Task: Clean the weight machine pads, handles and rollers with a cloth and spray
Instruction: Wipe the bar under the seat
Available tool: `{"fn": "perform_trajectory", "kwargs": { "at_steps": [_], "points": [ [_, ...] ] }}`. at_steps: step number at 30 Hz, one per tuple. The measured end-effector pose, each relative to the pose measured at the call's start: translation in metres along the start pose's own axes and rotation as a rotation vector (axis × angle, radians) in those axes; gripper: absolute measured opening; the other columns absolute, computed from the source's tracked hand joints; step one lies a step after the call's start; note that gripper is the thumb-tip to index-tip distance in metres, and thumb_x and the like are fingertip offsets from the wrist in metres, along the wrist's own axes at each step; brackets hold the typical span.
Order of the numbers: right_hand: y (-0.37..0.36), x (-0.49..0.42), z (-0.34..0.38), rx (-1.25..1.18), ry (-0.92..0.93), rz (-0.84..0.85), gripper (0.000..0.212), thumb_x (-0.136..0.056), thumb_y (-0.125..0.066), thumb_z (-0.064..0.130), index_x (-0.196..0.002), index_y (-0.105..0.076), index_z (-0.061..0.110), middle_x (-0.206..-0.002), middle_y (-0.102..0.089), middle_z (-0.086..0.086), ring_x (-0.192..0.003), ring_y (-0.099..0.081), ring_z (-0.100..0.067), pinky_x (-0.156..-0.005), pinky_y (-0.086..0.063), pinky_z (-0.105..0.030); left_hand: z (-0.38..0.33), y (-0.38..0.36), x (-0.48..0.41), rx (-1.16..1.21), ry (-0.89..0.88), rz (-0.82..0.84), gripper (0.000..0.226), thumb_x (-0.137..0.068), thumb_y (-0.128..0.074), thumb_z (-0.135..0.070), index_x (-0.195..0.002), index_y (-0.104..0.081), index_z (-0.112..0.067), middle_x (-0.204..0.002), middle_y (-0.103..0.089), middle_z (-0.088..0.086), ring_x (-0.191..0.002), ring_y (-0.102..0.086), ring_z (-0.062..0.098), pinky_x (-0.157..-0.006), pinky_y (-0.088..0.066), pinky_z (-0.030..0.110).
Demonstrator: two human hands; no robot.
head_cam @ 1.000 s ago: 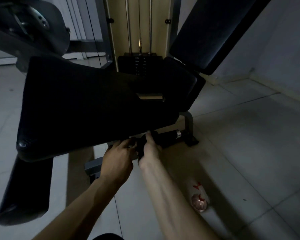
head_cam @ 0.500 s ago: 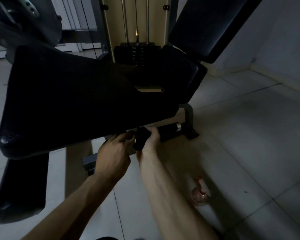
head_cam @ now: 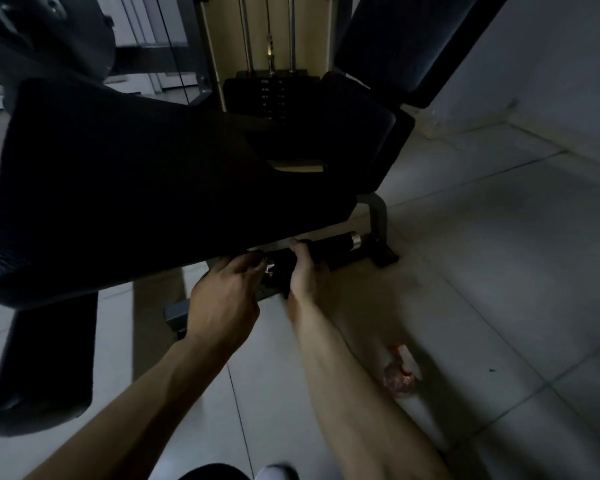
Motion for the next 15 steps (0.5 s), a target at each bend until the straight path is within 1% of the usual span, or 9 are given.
{"fn": "perform_trajectory", "kwargs": {
  "at_steps": [2, 3, 4, 6, 8, 10, 12, 13, 15],
  "points": [
    [0.016, 0.001, -0.009, 0.045, -0.009, -0.070, 0.120, -0.057, -0.083, 0.081, -0.153, -0.044, 0.021, -0.140, -0.061, -0.009, -0.124, -0.062, -0.025, -0.107, -0.050, -0.044, 0.000, 0.000, 0.002, 0.006, 0.015, 0.015, 0.057, -0.079, -0.072, 0.007, -0.132, -0.068, -0.014, -0.133, -0.067, 0.009, -0.116, -0.064, 0.033, -0.080, -0.061, 0.045],
    [0.019, 0.012, 0.000, 0.047, -0.003, -0.118, 0.124, -0.056, -0.082, 0.083, -0.155, -0.041, 0.022, -0.145, -0.058, -0.007, -0.128, -0.059, -0.024, -0.112, -0.046, -0.044, -0.002, -0.001, 0.003, 0.013, 0.029, 0.017, 0.058, -0.079, -0.072, 0.005, -0.133, -0.066, -0.014, -0.133, -0.066, 0.009, -0.117, -0.064, 0.034, -0.084, -0.061, 0.047],
    [0.015, 0.031, 0.017, 0.005, 0.023, -0.158, 0.113, -0.065, -0.079, 0.080, -0.154, -0.043, 0.021, -0.145, -0.057, -0.005, -0.129, -0.057, -0.024, -0.112, -0.044, -0.041, -0.004, -0.001, 0.003, 0.016, 0.042, 0.019, 0.058, -0.080, -0.073, 0.003, -0.135, -0.064, -0.014, -0.134, -0.066, 0.010, -0.118, -0.063, 0.035, -0.088, -0.059, 0.050],
    [0.016, 0.041, 0.031, -0.117, 0.055, -0.269, 0.072, -0.091, -0.066, 0.063, -0.145, -0.049, 0.020, -0.136, -0.061, -0.006, -0.120, -0.059, -0.025, -0.101, -0.045, -0.037, -0.008, -0.004, 0.005, 0.004, 0.052, 0.022, 0.061, -0.081, -0.074, -0.001, -0.140, -0.060, -0.013, -0.139, -0.062, 0.012, -0.124, -0.061, 0.036, -0.096, -0.056, 0.053],
    [0.008, 0.035, 0.046, -0.293, -0.021, -0.309, 0.057, -0.096, -0.060, 0.060, -0.137, -0.052, 0.021, -0.128, -0.063, -0.006, -0.113, -0.062, -0.026, -0.098, -0.049, -0.038, -0.011, -0.008, 0.006, -0.017, 0.023, 0.030, 0.066, -0.082, -0.073, -0.002, -0.145, -0.056, -0.013, -0.146, -0.057, 0.012, -0.131, -0.056, 0.035, -0.101, -0.053, 0.054],
    [-0.009, 0.010, 0.046, -0.313, -0.036, -0.276, 0.077, -0.078, -0.072, 0.070, -0.137, -0.052, 0.024, -0.126, -0.066, -0.011, -0.111, -0.067, -0.034, -0.097, -0.055, -0.049, -0.012, -0.011, 0.005, -0.009, -0.012, 0.029, 0.067, -0.080, -0.073, 0.000, -0.145, -0.056, -0.012, -0.147, -0.057, 0.013, -0.132, -0.056, 0.036, -0.100, -0.054, 0.054],
    [0.002, -0.059, 0.010, -0.251, -0.079, -0.278, 0.097, -0.053, -0.080, 0.069, -0.136, -0.053, 0.028, -0.122, -0.069, -0.015, -0.102, -0.072, -0.039, -0.088, -0.058, -0.058, -0.014, -0.011, -0.002, 0.007, -0.019, 0.006, 0.063, -0.078, -0.076, 0.003, -0.138, -0.062, -0.009, -0.139, -0.063, 0.014, -0.124, -0.062, 0.037, -0.093, -0.058, 0.052],
    [0.004, -0.070, 0.004, -0.253, -0.102, -0.274, 0.097, -0.050, -0.082, 0.066, -0.134, -0.057, 0.026, -0.120, -0.071, -0.015, -0.100, -0.074, -0.039, -0.086, -0.059, -0.057, -0.016, -0.011, -0.005, 0.009, -0.024, -0.007, 0.059, -0.077, -0.078, 0.003, -0.134, -0.065, -0.007, -0.135, -0.065, 0.015, -0.119, -0.064, 0.038, -0.088, -0.060, 0.050],
    [0.003, -0.050, 0.017, -0.246, -0.084, -0.218, 0.078, -0.063, -0.081, 0.058, -0.127, -0.066, 0.018, -0.115, -0.075, -0.012, -0.098, -0.075, -0.033, -0.086, -0.062, -0.049, -0.018, -0.012, -0.011, 0.019, -0.049, -0.021, 0.052, -0.076, -0.081, 0.002, -0.126, -0.070, -0.005, -0.128, -0.069, 0.017, -0.111, -0.067, 0.039, -0.081, -0.062, 0.048]
  ]
}}
Point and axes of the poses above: each hand's wrist, its own x-axis away from the middle knuckle, its own y-axis out of the back of the hand, z = x × y, the point moved 1 cm from there along -x, towards the middle knuckle
